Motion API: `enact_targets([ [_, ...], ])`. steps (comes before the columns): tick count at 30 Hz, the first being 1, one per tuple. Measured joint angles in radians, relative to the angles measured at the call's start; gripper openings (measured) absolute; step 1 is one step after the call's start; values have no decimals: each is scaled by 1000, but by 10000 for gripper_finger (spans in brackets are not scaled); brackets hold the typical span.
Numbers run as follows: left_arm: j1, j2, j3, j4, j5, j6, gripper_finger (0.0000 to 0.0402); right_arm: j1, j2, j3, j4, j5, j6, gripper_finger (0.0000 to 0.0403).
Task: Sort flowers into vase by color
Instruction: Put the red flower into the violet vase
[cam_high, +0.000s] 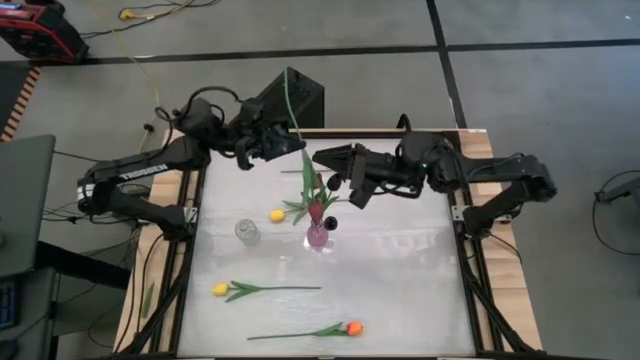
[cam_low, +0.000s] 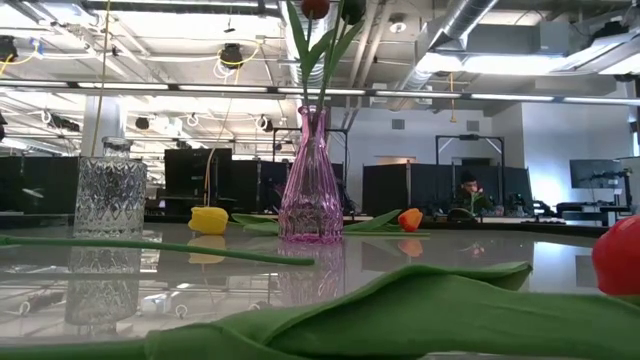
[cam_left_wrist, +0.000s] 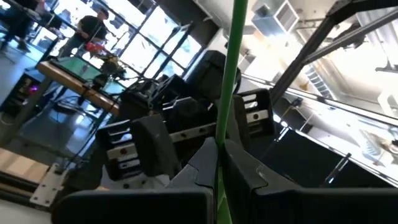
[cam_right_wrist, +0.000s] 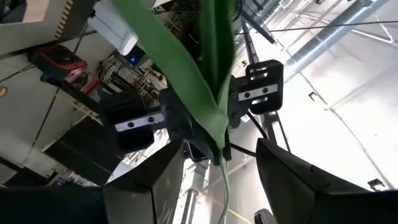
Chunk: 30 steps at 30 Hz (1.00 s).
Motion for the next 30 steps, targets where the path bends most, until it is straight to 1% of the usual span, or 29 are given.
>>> enact_targets([
  [3,10,4,0,7,-3,0,0,-21,11,-1,9,-33,-1,227],
  [5,16,4,0,7,-7,-2,0,-33,27,0,39,-81,5,227],
  [10,17,10,0,-2,-8,-11,0,-47,65,-1,83,-98,-12,224],
  [13,16,9,0,-13,-8,-14,0,-56,92,-1,142,-114,-13,212],
  [16,16,9,0,-31,-9,-26,0,-67,116,-1,178,-114,-13,184],
  [18,16,9,0,-33,-8,-38,0,-67,122,-1,182,-106,-12,154],
  [20,16,9,0,-33,-8,-54,0,-65,122,-1,184,-89,-3,116],
  [24,19,9,0,-36,-5,-75,3,-49,113,-1,182,-66,73,29],
  [27,35,9,-1,-34,5,-75,12,-39,96,-1,151,-65,126,25],
  [30,79,-3,-1,-31,35,-70,27,-32,74,-1,120,-60,225,28],
])
